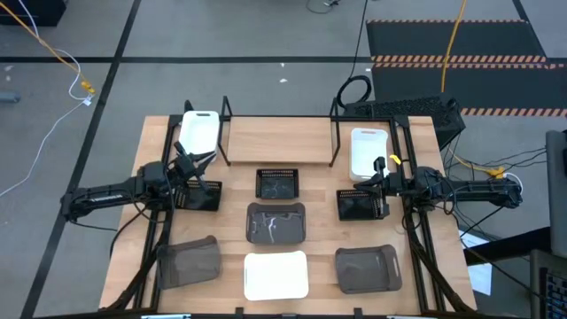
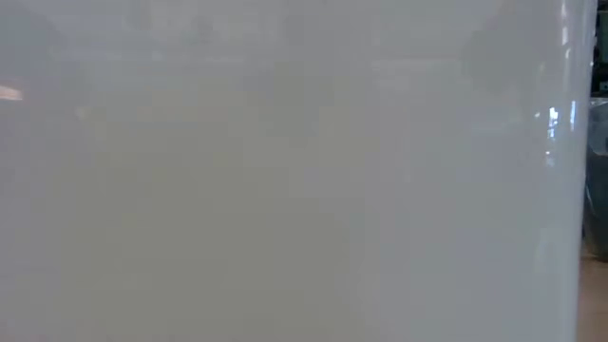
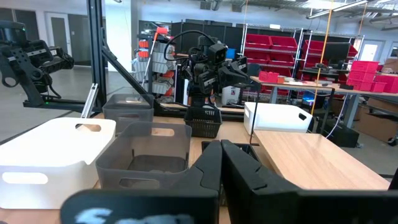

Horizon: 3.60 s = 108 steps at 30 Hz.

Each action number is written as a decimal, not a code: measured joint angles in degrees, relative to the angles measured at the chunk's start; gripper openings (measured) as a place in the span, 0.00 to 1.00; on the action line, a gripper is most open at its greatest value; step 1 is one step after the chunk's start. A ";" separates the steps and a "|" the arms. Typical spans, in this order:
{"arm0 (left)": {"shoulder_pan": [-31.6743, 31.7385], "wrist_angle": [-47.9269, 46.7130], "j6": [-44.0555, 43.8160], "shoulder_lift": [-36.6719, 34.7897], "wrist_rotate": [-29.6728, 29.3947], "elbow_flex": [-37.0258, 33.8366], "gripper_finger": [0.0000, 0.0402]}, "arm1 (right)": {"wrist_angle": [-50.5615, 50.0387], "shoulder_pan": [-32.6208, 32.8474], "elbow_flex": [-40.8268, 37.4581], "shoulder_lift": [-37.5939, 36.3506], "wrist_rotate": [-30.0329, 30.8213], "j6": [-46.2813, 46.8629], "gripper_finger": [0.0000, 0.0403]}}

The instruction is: Stack baskets on shelf by color

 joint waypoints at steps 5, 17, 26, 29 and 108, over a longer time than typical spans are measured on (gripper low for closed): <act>0.00 0.00 0.00 0.00 0.00 0.00 0.10 | 0.02 -0.01 0.00 0.00 0.01 0.00 0.00; 0.00 0.00 0.01 0.00 0.02 -0.02 0.10 | 0.00 0.00 0.00 -0.02 0.00 0.00 0.00; 0.00 0.00 0.00 0.00 0.00 0.00 0.10 | 0.01 0.00 0.00 0.00 0.00 0.00 0.00; 0.00 0.00 0.02 0.00 0.01 -0.01 0.10 | 0.00 -0.01 0.00 -0.02 0.01 0.00 0.00; 0.07 6.38 -5.72 0.80 -1.84 0.00 0.10 | -69.00 -13.12 49.12 48.62 10.34 10.86 0.48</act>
